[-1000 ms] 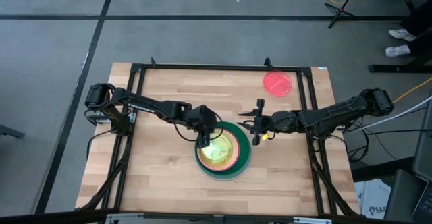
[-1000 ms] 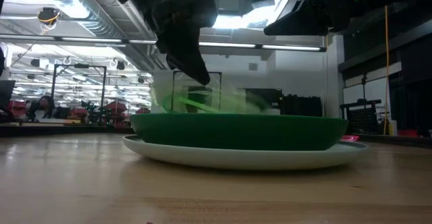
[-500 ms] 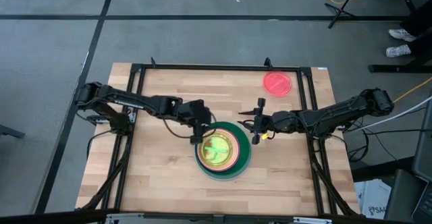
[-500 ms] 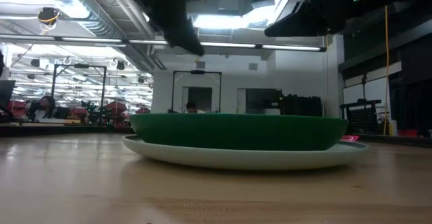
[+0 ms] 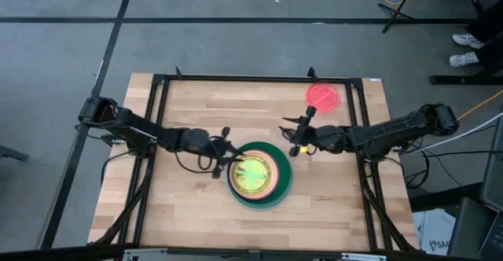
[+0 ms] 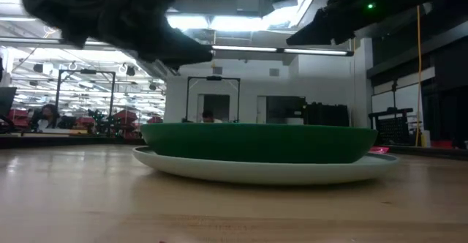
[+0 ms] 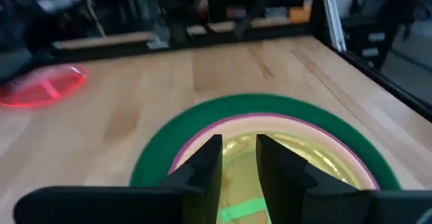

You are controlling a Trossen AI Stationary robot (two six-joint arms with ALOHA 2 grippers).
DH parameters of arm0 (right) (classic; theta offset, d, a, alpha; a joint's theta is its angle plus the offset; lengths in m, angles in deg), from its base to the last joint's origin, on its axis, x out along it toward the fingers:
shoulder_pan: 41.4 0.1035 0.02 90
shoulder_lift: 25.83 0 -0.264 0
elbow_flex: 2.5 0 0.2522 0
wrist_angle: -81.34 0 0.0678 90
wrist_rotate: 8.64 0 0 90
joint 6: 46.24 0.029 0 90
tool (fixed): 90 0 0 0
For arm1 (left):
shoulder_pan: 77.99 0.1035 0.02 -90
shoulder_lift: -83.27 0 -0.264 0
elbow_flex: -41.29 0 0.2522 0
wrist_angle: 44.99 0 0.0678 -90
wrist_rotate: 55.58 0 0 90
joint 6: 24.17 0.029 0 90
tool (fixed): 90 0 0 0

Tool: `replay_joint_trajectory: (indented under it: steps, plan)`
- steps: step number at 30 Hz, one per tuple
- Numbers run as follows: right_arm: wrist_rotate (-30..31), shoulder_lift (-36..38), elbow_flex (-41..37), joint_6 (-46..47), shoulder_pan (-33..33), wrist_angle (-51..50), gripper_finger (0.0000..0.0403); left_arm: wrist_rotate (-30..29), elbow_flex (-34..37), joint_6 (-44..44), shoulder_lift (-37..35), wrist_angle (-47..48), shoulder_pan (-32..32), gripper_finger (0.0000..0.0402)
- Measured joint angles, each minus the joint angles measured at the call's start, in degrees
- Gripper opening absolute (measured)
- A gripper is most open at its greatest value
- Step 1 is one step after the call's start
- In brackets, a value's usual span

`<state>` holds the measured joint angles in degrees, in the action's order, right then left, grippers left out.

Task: Stack plastic plates
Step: Stack the pink transparent plate on top of the green transparent plate

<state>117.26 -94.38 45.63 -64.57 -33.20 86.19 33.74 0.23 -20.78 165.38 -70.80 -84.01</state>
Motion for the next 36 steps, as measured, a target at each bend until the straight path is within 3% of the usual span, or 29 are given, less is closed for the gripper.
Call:
replay_joint_trajectory:
  steps: [5,10,14,20,36]
  plan:
    - [0.57,-1.10,0.04,5.14,-4.09,-0.69,0.0147,-0.79,10.04,0.15,0.00,-18.46,-0.06,0.0085]
    - [0.97,-2.29,0.00,11.63,-9.39,-7.97,0.0147,-1.78,15.25,0.33,0.00,-26.52,-0.06,0.0085]
    - [-0.05,-2.31,0.00,16.67,-15.04,-14.19,0.0147,-1.65,15.59,0.26,0.00,-26.52,-0.07,0.0085]
    - [-9.40,-3.23,-0.02,21.98,-24.35,-22.79,0.0147,-1.63,15.57,-0.21,0.00,-26.55,-0.07,0.0085]
    - [-14.88,-9.71,-0.02,27.31,-38.36,-28.74,0.0147,-1.65,15.57,-0.19,0.00,-26.62,-0.07,0.0085]
